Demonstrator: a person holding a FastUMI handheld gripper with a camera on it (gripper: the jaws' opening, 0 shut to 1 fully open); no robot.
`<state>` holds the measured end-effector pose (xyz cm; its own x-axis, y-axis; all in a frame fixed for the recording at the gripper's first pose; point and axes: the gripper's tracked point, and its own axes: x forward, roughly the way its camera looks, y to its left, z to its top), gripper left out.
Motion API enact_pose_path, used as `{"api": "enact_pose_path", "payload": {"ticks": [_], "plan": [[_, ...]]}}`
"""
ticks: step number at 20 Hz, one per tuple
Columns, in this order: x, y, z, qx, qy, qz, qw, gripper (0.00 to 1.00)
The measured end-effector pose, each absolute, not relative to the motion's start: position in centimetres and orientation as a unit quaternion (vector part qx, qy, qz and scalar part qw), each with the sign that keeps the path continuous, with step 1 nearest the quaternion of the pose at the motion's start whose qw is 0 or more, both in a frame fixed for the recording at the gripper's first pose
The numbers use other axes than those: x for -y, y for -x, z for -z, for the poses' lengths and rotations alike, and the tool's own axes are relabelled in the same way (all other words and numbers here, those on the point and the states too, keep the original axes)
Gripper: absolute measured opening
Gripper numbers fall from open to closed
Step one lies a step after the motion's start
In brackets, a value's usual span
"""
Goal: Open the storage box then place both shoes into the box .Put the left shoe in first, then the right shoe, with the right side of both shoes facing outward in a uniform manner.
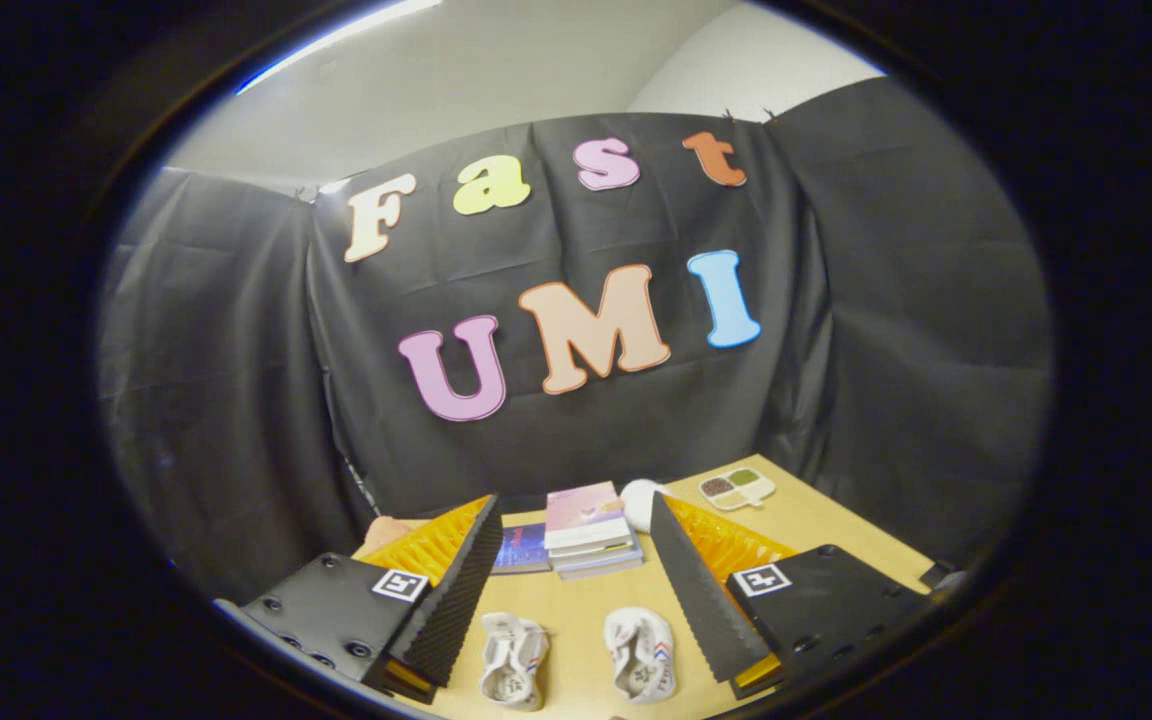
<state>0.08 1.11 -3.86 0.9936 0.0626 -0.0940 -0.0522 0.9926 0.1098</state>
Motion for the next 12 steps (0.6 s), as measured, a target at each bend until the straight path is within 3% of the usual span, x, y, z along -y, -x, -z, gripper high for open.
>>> {"api": "enact_pose_path", "payload": {"ticks": [12], "plan": [[-12.1,1.1,14.4,-0.156,-0.247,-0.138,0.946,0.96]]}}
